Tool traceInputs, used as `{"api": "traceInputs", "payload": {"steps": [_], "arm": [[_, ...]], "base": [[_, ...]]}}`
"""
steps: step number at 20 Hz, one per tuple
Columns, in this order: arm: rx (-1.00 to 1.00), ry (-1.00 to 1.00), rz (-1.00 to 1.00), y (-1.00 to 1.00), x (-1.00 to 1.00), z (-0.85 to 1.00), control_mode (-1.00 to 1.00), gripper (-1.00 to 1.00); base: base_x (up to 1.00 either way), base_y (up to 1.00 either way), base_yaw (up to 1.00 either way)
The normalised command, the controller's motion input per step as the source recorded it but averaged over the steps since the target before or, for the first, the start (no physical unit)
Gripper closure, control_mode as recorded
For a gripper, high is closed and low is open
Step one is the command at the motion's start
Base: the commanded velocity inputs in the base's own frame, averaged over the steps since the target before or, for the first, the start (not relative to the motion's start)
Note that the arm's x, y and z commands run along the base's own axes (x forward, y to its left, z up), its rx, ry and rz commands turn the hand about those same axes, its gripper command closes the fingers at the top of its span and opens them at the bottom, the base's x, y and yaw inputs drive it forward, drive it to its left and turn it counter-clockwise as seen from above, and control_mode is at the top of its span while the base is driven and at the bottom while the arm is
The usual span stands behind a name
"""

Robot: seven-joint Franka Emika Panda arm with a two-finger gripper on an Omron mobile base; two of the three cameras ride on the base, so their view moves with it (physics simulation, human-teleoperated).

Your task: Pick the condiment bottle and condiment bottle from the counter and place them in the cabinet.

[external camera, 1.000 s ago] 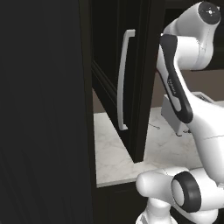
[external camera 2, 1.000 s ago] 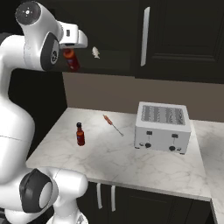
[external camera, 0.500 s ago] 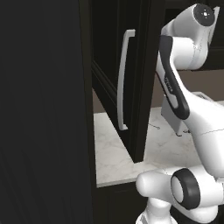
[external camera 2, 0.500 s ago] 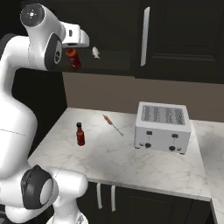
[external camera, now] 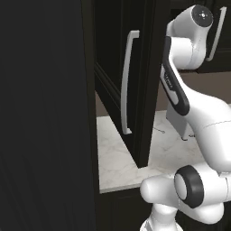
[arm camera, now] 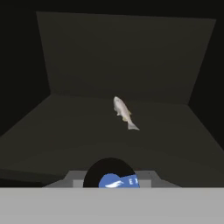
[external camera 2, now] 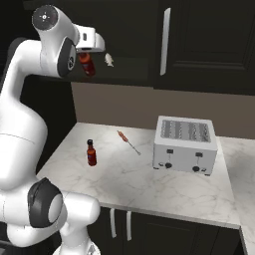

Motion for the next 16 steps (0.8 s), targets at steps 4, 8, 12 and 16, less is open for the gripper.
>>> {"api": "traceInputs", "payload": {"steps": [4, 8, 12, 16], "arm": [[0.0, 0.0, 0.0, 0.0, 0.34, -0.06, -1.0, 1.0], [0.0, 0.02, 0.0, 0.0, 0.3, -0.12, -1.0, 1.0], [0.0, 0.05, 0.0, 0.0, 0.28, -0.22, -1.0, 1.0], [0.0, 0.05, 0.0, 0.0, 0.26, -0.24, -1.0, 1.0]], "base": [[0.0, 0.0, 0.0], [0.0, 0.0, 0.0], [0.0, 0.0, 0.0], [0.0, 0.0, 0.0]]}}
